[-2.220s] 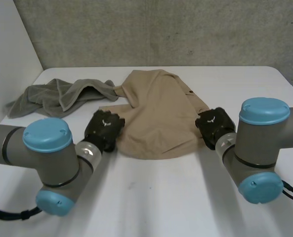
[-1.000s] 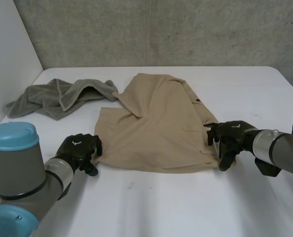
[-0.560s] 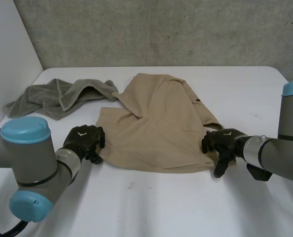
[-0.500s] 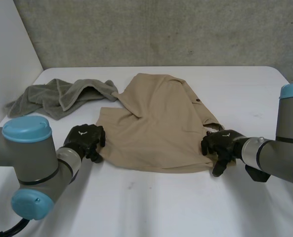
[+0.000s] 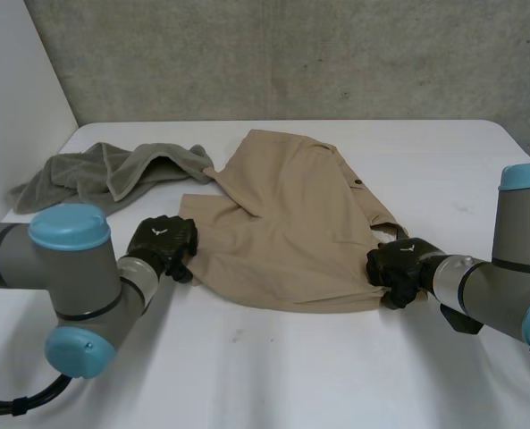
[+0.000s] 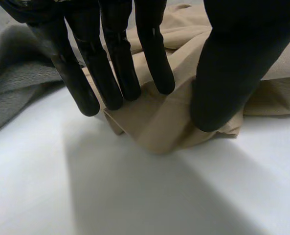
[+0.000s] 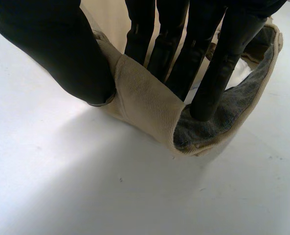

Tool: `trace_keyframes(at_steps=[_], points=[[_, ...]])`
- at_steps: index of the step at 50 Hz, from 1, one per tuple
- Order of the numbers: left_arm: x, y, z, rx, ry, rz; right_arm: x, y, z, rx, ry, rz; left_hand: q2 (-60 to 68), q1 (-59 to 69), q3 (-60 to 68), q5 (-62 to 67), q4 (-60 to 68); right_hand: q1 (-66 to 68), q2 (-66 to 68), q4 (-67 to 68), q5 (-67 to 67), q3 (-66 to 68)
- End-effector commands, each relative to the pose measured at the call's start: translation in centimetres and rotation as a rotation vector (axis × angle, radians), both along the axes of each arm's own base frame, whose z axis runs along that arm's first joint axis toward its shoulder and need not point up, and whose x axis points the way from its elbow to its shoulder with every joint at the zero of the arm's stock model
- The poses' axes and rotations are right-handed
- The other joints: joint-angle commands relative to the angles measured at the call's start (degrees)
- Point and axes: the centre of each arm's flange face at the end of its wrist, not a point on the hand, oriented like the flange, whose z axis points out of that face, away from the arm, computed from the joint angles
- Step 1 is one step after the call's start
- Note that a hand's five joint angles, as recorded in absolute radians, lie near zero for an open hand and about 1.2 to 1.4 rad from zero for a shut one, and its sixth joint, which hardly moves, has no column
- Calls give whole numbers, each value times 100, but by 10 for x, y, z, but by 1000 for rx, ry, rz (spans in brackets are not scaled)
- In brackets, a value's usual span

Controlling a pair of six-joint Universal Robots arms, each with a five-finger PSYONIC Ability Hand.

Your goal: Fold the laundry.

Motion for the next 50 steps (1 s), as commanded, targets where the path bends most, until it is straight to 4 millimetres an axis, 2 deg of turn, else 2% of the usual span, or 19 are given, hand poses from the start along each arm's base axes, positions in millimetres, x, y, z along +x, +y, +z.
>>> trace_keyframes(at_steps=[1,5,8,9,12,13,17,19,24,26,31,35,36,38,42,45,47,49,50], points=[[-12,0,-6,-1,-1,-31,-1,4,6,-13,-2,1,3278,3285,3279,3324,3290,2915,1394,1191,1323,1235],[-14,2,1,-16,6,-35,-3,8,23,-60,-3,4,3286,3294,3287,3332,3298,2915,1394,1191,1323,1235],[-12,4,34,-75,33,-35,-6,12,41,-120,11,18,3286,3294,3287,3332,3298,2915,1394,1191,1323,1235],[-9,8,54,-106,46,-34,-7,13,47,-139,18,24,3286,3294,3287,3332,3298,2915,1394,1191,1323,1235],[-3,20,78,-125,52,-38,-9,18,70,-225,47,52,3286,3294,3287,3332,3298,2915,1394,1191,1323,1235],[1,29,97,-146,48,-44,-10,20,77,-251,60,62,3286,3294,3287,3332,3298,2915,1394,1191,1323,1235],[13,54,141,-215,-15,-75,-16,36,105,-323,137,107,3286,3294,3287,3332,3298,2915,1394,1191,1323,1235],[16,66,151,-234,-68,-109,-20,48,120,-356,202,128,3286,3294,3287,3332,3298,2915,1394,1191,1323,1235],[24,99,159,-238,-268,-251,-32,69,129,-361,345,156,3286,3294,3287,3332,3298,2915,1394,1191,1323,1235],[26,114,151,-214,-356,-326,-35,80,126,-345,398,187,3286,3294,3287,3332,3298,2915,1394,1191,1323,1235],[26,126,130,-163,-457,-413,-36,91,109,-297,438,241,3286,3294,3287,3332,3298,2915,1394,1191,1323,1235],[17,109,103,-125,-471,-424,-34,81,97,-272,432,226,3286,3294,3287,3332,3298,2915,1394,1191,1323,1235],[10,98,93,-132,-474,-423,-33,77,92,-267,428,221,3286,3294,3287,3332,3298,2915,1394,1191,1323,1235],[2,85,88,-160,-470,-417,-29,59,77,-257,423,198,3286,3294,3287,3332,3298,2915,1394,1191,1323,1235],[-17,50,82,-243,-460,-377,-24,31,65,-274,408,142,3286,3294,3287,3332,3298,2915,1394,1191,1323,1235],[-31,17,91,-341,-442,-293,-17,14,71,-320,377,94,3286,3294,3287,3332,3298,2915,1394,1191,1323,1235],[-38,2,102,-410,-419,-247,-3,-5,87,-414,319,46,3286,3294,3287,3332,3298,2915,1394,1191,1323,1235],[-50,-21,130,-551,-358,-174,8,-15,103,-491,269,15,3286,3294,3287,3332,3298,2915,1394,1191,1323,1235],[-53,-27,142,-605,-331,-149,16,-26,124,-579,215,-22,3286,3294,3287,3332,3298,2915,1394,1191,1323,1235]])
